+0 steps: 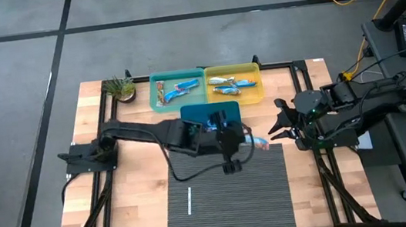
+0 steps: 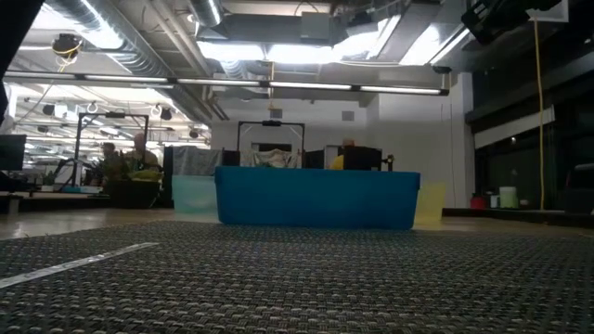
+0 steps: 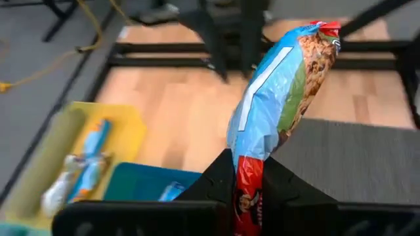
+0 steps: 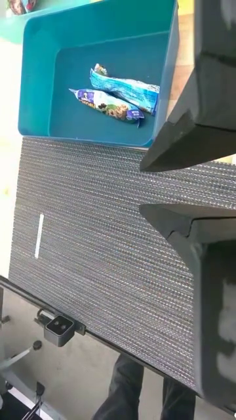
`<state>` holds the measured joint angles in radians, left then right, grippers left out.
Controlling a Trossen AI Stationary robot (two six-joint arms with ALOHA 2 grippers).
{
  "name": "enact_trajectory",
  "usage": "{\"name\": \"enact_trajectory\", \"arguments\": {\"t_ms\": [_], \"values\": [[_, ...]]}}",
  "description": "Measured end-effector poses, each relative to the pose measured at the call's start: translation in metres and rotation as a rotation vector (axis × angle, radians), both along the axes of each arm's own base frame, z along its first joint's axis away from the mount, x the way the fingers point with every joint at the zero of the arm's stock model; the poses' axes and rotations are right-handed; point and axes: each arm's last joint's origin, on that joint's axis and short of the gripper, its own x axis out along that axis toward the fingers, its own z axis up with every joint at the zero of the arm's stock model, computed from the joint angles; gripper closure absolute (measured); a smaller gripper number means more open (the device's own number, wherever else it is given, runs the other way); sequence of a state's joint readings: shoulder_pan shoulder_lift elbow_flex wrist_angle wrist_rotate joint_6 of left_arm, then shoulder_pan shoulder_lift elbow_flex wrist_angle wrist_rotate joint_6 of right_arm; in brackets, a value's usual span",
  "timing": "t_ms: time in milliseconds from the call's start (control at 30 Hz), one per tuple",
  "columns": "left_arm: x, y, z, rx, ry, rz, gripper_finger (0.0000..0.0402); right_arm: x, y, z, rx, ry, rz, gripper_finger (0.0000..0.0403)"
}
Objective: Pick and place Granola Bars by type
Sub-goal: Put the red granola bar into the green bin
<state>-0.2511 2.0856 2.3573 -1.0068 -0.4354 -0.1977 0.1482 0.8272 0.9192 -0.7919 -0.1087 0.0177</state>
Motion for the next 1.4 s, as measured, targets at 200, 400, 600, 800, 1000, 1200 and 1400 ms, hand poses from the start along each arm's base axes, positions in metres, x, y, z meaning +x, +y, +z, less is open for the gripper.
{"name": "enact_trajectory", "arguments": {"t_ms": [200,400,600,800,1000,1200,1400], "values": [[-0.006,0.018,0.012,0.007,-0.031,0.051,0.0372,0.0,0.0,0.0,0.0,-0.001,0.0,0.0311],[-0.017,0.064,0.023,0.014,0.001,0.162,0.0379,0.0,0.0,0.0,0.002,0.0,-0.003,0.0311],[-0.058,0.148,0.051,0.089,0.06,0.332,0.0376,0.0,0.0,0.0,0.023,0.007,-0.023,0.0311],[-0.1,0.216,0.061,0.109,0.169,0.462,0.0377,0.0,0.0,0.0,0.025,0.008,-0.025,0.0311],[-0.113,0.25,0.056,0.096,0.232,0.473,0.0375,0.0,0.0,0.0,0.037,0.012,-0.046,0.0311],[-0.113,0.291,0.02,0.028,0.29,0.523,0.0378,0.0,0.0,0.0,0.035,0.011,-0.045,0.0311],[-0.106,0.324,-0.058,-0.093,0.359,0.491,0.0377,0.0,0.0,0.0,0.034,0.01,-0.047,0.0311]]}}
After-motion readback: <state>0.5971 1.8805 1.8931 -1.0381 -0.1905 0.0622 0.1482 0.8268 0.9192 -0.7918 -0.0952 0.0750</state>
